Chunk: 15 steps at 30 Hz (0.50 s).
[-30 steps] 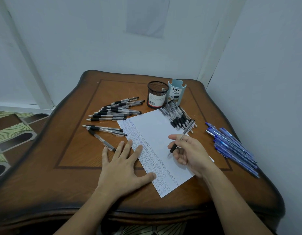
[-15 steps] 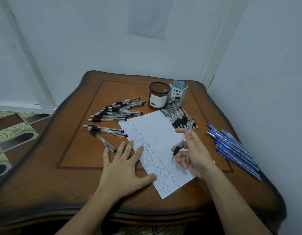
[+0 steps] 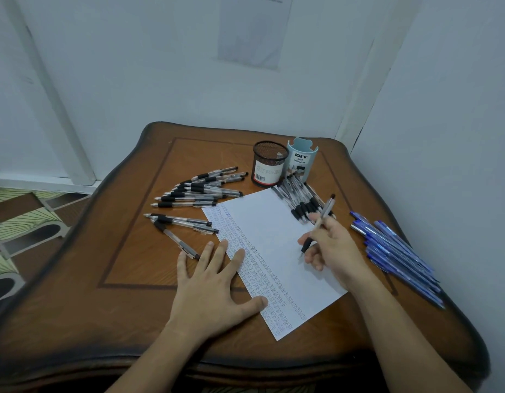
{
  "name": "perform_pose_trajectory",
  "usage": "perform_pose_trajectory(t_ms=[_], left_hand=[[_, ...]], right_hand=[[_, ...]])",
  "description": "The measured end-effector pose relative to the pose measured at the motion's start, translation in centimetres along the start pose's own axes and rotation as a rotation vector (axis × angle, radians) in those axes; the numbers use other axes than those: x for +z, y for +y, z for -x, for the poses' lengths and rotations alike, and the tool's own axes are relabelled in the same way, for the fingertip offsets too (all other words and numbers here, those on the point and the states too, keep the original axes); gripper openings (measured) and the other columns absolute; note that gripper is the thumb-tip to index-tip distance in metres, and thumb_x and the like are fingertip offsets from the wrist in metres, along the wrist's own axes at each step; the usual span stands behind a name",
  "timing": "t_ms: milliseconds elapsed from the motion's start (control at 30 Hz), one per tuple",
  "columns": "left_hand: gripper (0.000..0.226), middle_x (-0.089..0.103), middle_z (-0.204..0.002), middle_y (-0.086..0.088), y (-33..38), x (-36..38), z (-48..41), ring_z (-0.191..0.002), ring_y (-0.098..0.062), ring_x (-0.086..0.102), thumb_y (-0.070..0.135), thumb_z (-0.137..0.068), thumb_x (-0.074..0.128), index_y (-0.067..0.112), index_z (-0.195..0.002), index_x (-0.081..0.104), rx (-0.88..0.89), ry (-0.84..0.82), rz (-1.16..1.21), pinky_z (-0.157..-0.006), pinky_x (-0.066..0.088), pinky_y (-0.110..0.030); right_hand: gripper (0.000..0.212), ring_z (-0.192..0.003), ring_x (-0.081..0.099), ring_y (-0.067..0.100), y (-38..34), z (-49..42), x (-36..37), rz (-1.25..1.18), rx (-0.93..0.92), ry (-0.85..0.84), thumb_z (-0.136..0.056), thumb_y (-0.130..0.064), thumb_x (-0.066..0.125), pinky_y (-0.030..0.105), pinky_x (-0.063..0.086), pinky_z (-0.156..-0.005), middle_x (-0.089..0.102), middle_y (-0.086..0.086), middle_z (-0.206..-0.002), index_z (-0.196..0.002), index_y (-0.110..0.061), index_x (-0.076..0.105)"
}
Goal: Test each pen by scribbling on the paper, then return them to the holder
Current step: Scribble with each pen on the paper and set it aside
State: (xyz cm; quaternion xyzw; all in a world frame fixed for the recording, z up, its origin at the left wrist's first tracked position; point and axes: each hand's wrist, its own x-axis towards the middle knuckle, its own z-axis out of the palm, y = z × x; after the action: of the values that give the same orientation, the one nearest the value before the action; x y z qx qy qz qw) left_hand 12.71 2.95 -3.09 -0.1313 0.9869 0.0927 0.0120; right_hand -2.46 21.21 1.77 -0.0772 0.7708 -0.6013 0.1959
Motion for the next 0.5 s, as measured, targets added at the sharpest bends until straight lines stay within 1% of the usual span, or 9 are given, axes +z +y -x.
perform_pose_trajectory(t_ms=[67, 133, 200, 233, 300, 367, 433, 467, 500], left_hand=[[0.097, -0.016, -0.163, 0.01, 0.0, 0.1, 0.0, -0.149, -0.015, -0.019, 0.097, -0.07, 0.014, 0.047, -0.152, -0.006, 0.001, 0.008, 0.007, -0.114, -0.017, -0.059], [0.097, -0.016, -0.163, 0.011, 0.0, 0.2, 0.0, -0.149, -0.015, -0.02, 0.097, -0.07, 0.014, 0.048, -0.151, -0.006, 0.001, 0.017, 0.017, -0.113, -0.018, -0.059], [0.097, -0.017, -0.162, 0.011, -0.1, 0.2, -0.1, -0.148, -0.014, -0.021, 0.098, -0.069, 0.013, 0.049, -0.151, -0.007, 0.001, 0.02, 0.018, -0.113, -0.019, -0.059], [0.097, -0.018, -0.162, 0.012, -0.2, 0.2, -0.1, -0.148, -0.014, -0.021, 0.098, -0.069, 0.013, 0.049, -0.151, -0.007, 0.005, 0.023, 0.016, -0.113, -0.019, -0.059], [0.097, -0.017, -0.162, 0.012, -0.1, 0.2, -0.2, -0.148, -0.014, -0.021, 0.098, -0.068, 0.014, 0.051, -0.151, -0.005, 0.014, 0.031, 0.044, -0.112, -0.021, -0.058], [0.096, -0.005, -0.163, 0.01, 0.0, 0.7, -0.1, -0.15, -0.016, -0.012, 0.099, -0.069, 0.017, 0.051, -0.152, 0.007, 0.018, 0.078, 0.071, -0.112, -0.018, -0.059], [0.095, 0.014, -0.162, 0.006, 0.0, 0.6, -0.1, -0.15, -0.018, 0.005, 0.098, -0.07, 0.02, 0.048, -0.15, 0.025, 0.008, 0.119, 0.096, -0.112, -0.009, -0.06], [0.095, 0.011, -0.163, 0.007, -0.1, 0.5, -0.2, -0.15, -0.018, 0.003, 0.098, -0.07, 0.02, 0.048, -0.151, 0.024, 0.009, 0.114, 0.095, -0.112, -0.01, -0.06], [0.095, -0.002, -0.162, 0.01, -0.1, 0.5, -0.2, -0.15, -0.017, -0.007, 0.098, -0.07, 0.019, 0.05, -0.152, 0.014, 0.02, 0.116, 0.078, -0.112, -0.015, -0.059]], right_hand=[[0.031, -0.059, 0.056, 0.009, -0.6, -1.8, -1.1, 0.207, -0.087, 0.092, -0.103, -0.01, 0.049, 0.019, 0.04, -0.046, 0.07, 0.008, -0.097, -0.133, -0.017, 0.049], [0.027, -0.061, 0.059, 0.004, -1.6, -3.9, -2.3, 0.35, -0.136, 0.143, -0.102, -0.014, 0.053, 0.016, 0.04, -0.049, 0.071, 0.006, -0.096, -0.129, -0.012, 0.049], [0.026, -0.071, 0.064, 0.013, -2.8, -6.0, -3.5, 0.426, -0.13, 0.162, -0.101, -0.018, 0.055, 0.024, 0.048, -0.057, 0.069, 0.007, -0.098, -0.126, -0.014, 0.047], [0.026, -0.074, 0.063, 0.018, -3.3, -6.9, -3.9, 0.472, -0.133, 0.168, -0.101, -0.019, 0.056, 0.029, 0.05, -0.06, 0.068, 0.007, -0.1, -0.126, -0.017, 0.048], [0.031, -0.076, 0.06, 0.019, -4.1, -8.3, -4.5, 0.58, -0.148, 0.176, -0.101, -0.017, 0.056, 0.031, 0.05, -0.063, 0.064, 0.005, -0.105, -0.131, -0.019, 0.051], [0.039, -0.087, 0.06, 0.019, -4.5, -9.4, -4.7, 0.665, -0.128, 0.169, -0.101, -0.015, 0.055, 0.028, 0.047, -0.069, 0.06, 0.006, -0.12, -0.14, -0.018, 0.052], [0.038, -0.101, 0.059, 0.025, -4.5, -10.3, -4.7, 0.712, -0.087, 0.14, -0.102, -0.013, 0.054, 0.032, 0.046, -0.079, 0.057, 0.01, -0.135, -0.14, -0.016, 0.055], [0.036, -0.105, 0.058, 0.026, -4.5, -10.7, -4.6, 0.725, -0.068, 0.125, -0.101, -0.013, 0.055, 0.034, 0.045, -0.083, 0.057, 0.011, -0.137, -0.137, -0.014, 0.058], [0.034, -0.11, 0.056, 0.025, -4.4, -11.1, -4.5, 0.736, -0.054, 0.111, -0.101, -0.013, 0.056, 0.035, 0.044, -0.087, 0.058, 0.012, -0.137, -0.135, -0.012, 0.06]])
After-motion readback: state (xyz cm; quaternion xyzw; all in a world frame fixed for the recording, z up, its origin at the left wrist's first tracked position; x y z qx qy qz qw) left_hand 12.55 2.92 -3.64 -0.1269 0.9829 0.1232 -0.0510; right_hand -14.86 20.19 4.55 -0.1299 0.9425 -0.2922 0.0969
